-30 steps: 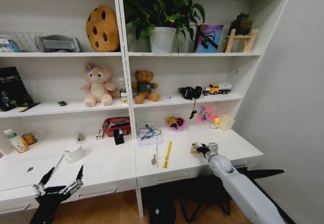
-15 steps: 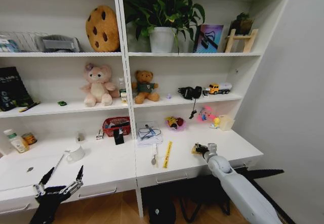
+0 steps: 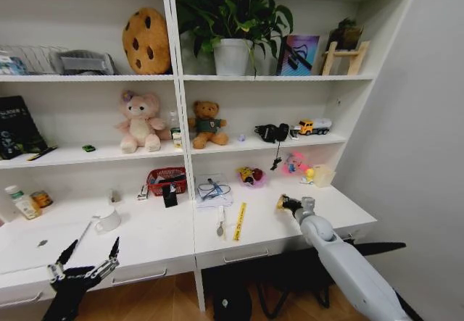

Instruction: Organize the objects on the table.

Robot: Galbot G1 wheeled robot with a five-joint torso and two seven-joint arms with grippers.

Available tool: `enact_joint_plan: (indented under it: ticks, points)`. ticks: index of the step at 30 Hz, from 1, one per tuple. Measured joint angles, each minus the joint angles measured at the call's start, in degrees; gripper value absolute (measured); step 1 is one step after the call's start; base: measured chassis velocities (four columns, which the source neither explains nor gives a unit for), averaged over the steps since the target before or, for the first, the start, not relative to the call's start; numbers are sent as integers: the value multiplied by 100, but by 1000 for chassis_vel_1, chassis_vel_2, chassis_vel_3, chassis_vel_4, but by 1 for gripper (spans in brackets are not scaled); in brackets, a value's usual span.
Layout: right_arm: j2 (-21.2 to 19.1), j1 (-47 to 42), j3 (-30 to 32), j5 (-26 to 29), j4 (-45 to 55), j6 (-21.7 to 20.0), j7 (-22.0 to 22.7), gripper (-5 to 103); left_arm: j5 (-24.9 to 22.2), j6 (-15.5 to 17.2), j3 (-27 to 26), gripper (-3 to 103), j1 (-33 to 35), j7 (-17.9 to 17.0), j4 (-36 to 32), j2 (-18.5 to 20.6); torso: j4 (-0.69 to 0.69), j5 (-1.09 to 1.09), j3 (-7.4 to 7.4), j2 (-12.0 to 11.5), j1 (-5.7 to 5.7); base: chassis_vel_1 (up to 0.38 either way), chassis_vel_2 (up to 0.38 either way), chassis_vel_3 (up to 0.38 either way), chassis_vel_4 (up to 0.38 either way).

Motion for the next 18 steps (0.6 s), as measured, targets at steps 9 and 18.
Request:
enact_joint_plan:
  ticks: [9,18]
  points:
    - [871,1681,-911,-63,-1558,10,-444,0,0,0,0,100,0,-1,0,0,3,2,1,-1,1,0,0,0,0]
    - [1503,2286,-1014,-725,-2535,490,-673,0,0,0,0,100,0,-1,0,0,1,1,1,-1,1,0,0,0,0]
